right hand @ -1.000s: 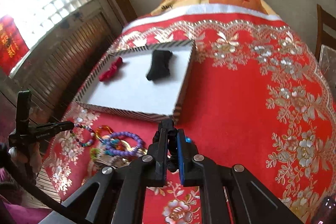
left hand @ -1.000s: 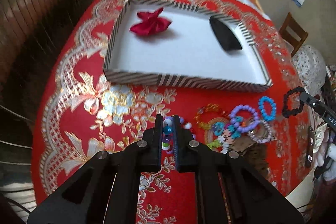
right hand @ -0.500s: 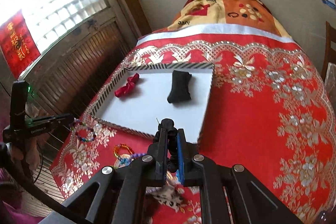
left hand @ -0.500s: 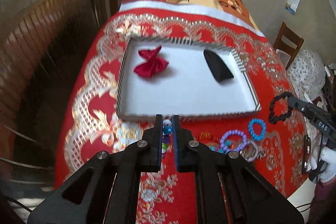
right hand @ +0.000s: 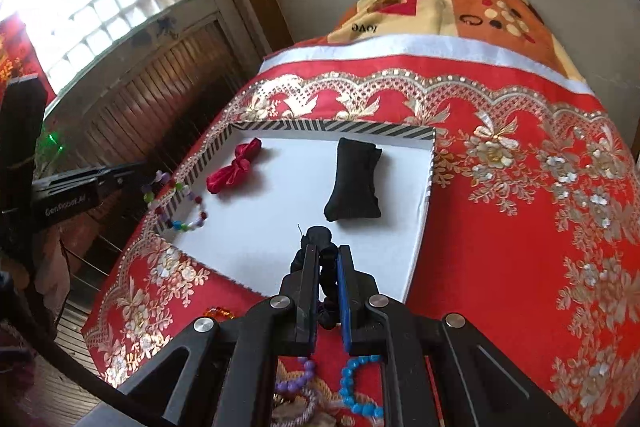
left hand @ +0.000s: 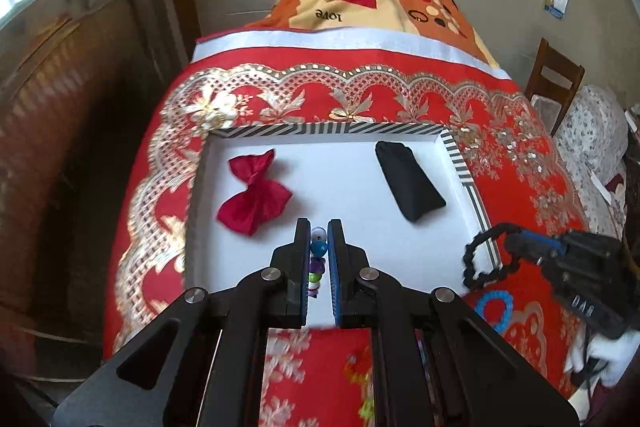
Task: Organize jewelry
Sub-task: 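Lower the bracelet into the tray with the left tool while the right tool drops the scrunchie there, then withdraw both open tools from the tray toward the remaining bracelets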
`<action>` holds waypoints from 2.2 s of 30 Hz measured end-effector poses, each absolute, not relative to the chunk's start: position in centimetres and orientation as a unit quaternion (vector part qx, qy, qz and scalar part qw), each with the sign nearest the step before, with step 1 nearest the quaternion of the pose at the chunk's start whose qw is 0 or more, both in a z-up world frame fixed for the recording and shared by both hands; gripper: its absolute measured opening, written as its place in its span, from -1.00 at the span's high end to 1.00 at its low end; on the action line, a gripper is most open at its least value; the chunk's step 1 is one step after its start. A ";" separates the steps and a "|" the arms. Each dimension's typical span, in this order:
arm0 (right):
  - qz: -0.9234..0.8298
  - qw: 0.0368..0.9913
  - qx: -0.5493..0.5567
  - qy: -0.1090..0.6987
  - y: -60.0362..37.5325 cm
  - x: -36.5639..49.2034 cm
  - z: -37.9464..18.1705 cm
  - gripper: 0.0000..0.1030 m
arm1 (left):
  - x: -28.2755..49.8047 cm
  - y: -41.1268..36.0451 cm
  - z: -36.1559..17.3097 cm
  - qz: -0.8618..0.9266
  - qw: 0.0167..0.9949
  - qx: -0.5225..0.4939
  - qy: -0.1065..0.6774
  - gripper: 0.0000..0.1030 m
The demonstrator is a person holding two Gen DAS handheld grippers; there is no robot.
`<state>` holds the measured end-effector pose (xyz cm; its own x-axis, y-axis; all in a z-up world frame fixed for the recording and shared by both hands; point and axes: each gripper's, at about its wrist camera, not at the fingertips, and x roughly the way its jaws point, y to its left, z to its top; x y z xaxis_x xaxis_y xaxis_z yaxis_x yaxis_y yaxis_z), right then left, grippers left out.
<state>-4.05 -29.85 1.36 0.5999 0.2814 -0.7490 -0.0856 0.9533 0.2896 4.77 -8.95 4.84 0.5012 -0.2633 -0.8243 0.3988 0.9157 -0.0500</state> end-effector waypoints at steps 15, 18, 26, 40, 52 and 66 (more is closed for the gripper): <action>0.098 0.855 0.117 0.496 -30.2 0.9 -4.4 0.85 | 13.5 -13.8 -0.9 -0.174 0.840 0.068 0.509 0.86; 0.085 0.856 0.102 0.500 -30.3 1.6 -4.8 0.85 | 15.0 -13.0 -2.4 -0.155 0.835 0.058 0.525 0.86; 0.079 0.852 0.091 0.510 -30.2 2.4 -5.9 0.49 | 16.0 -11.8 -3.6 -0.157 0.827 0.023 0.539 0.51; 0.082 0.871 0.115 0.471 -30.0 -0.6 -2.1 0.32 | 9.7 -10.6 -0.6 -0.134 0.858 0.050 0.493 0.23; 0.049 0.883 0.114 0.452 -28.3 -4.3 0.1 0.19 | 2.5 -7.6 0.9 -0.113 0.871 0.036 0.476 0.23; 0.006 0.892 0.124 0.435 -28.2 -10.3 1.7 0.15 | -4.9 -5.6 1.8 -0.113 0.878 0.031 0.465 0.23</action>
